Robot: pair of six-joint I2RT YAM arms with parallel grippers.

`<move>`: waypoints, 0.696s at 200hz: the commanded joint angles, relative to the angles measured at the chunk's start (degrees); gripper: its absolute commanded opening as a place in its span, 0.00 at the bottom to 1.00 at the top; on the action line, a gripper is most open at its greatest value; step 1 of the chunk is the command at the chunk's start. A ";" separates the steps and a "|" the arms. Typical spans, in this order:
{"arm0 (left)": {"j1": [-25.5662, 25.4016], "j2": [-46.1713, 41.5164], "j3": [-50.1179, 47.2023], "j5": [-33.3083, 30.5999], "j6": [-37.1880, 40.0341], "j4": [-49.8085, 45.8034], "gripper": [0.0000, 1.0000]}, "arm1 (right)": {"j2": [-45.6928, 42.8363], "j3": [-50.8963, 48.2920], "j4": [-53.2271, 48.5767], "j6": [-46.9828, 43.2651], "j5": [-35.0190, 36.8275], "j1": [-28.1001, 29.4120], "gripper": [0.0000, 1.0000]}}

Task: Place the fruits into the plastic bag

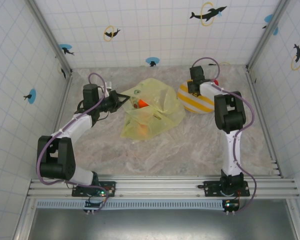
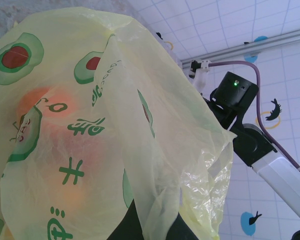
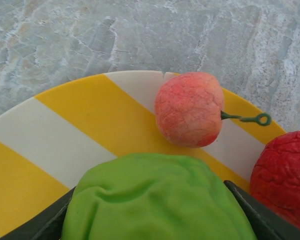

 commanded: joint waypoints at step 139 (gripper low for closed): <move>0.39 0.08 -0.11 0.81 0.28 0.56 0.00 | -53.41 -45.49 21.19 10.20 -34.09 5.98 0.52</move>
